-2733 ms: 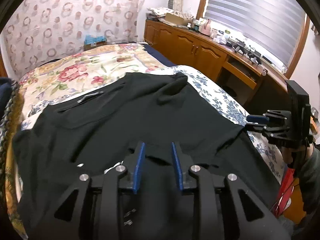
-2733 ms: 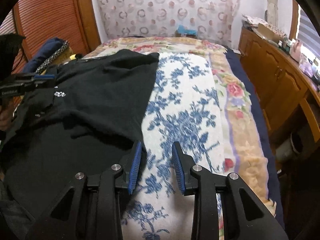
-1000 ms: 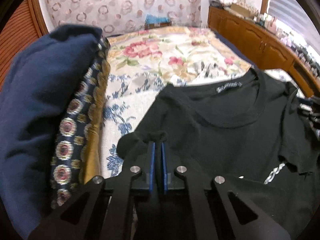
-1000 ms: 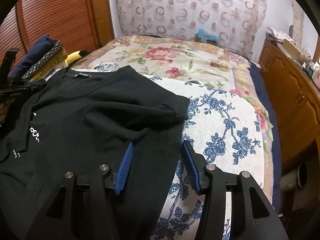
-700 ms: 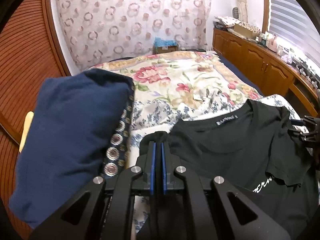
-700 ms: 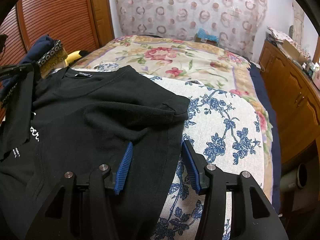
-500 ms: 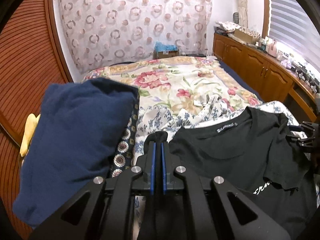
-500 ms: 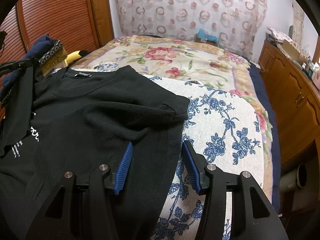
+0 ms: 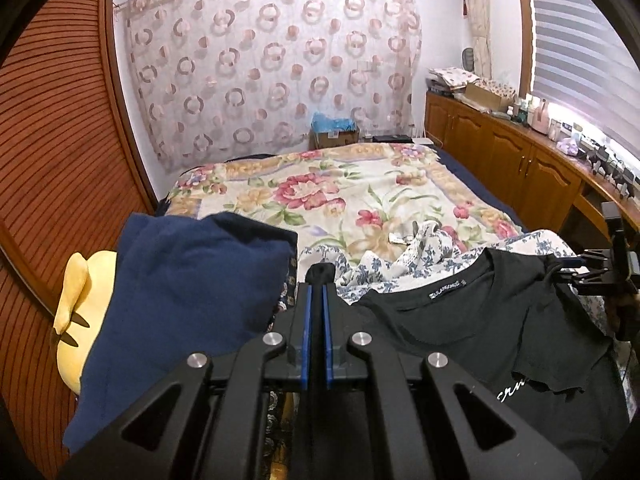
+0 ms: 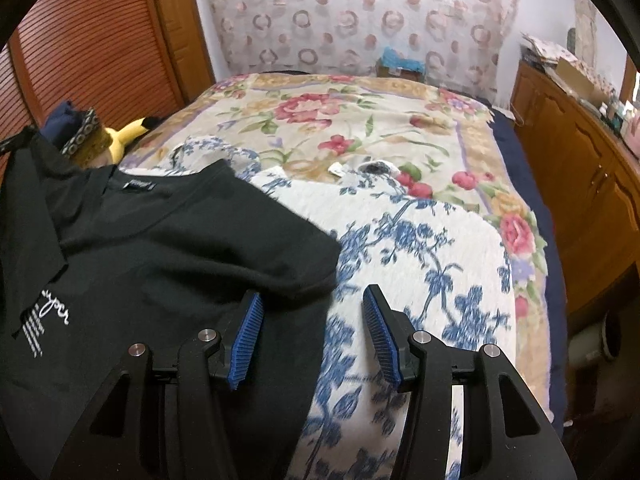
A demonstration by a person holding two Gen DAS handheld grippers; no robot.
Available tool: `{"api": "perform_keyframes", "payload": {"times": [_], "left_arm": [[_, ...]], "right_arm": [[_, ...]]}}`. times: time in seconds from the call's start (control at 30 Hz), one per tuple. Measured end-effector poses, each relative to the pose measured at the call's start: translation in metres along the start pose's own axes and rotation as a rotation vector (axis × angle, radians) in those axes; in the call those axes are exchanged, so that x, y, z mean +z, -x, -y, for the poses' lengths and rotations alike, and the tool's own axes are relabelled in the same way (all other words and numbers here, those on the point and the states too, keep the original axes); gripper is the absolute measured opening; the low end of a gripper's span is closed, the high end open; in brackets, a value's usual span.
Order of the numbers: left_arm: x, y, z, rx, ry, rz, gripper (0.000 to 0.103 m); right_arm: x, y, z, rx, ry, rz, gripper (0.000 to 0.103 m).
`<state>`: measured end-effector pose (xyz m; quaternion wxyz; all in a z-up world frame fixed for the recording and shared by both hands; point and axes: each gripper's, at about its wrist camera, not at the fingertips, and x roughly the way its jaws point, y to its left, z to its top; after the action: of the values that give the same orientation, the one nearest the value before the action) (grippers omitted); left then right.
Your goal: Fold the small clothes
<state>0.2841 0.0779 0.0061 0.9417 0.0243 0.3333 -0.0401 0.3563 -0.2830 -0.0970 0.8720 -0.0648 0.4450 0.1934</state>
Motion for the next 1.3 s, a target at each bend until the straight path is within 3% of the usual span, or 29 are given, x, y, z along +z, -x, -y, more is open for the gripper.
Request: {"api": "perform_keyframes", "payload": {"times": [0.07, 0.17, 0.23, 0.3, 0.57, 0.77, 1.1, 1.3], "left_arm": [[0.001, 0.003, 0.002, -0.001, 0.0, 0.009, 0.002], [0.001, 0.007, 0.005, -0.009, -0.004, 0.016, 0.002], [0.0, 0.009, 0.007, -0.015, -0.01, 0.018, 0.002], [-0.002, 0.013, 0.01, -0.029, -0.009, 0.023, 0.002], [-0.02, 0.061, 0.012, -0.069, 0.007, 0.076, 0.002], [-0.06, 0.109, 0.006, -0.07, 0.015, 0.117, 0.002], [-0.156, 0.167, -0.006, -0.082, 0.088, 0.1, 0.002], [-0.211, 0.215, -0.006, -0.111, 0.153, 0.087, 0.002]], "right_arm": [[0.004, -0.005, 0.001, 0.003, 0.003, -0.008, 0.052], [0.007, -0.009, -0.002, 0.015, 0.013, -0.006, 0.04], [0.009, -0.011, -0.009, 0.05, 0.031, -0.009, 0.015], [0.011, -0.01, -0.015, 0.071, 0.042, -0.016, 0.009], [0.012, 0.06, -0.035, 0.098, 0.042, 0.161, 0.007], [-0.012, 0.117, -0.053, 0.098, 0.059, 0.236, 0.007], [-0.103, 0.194, -0.082, 0.08, 0.054, 0.286, 0.007], [-0.157, 0.23, -0.095, 0.084, 0.031, 0.256, 0.007]]}}
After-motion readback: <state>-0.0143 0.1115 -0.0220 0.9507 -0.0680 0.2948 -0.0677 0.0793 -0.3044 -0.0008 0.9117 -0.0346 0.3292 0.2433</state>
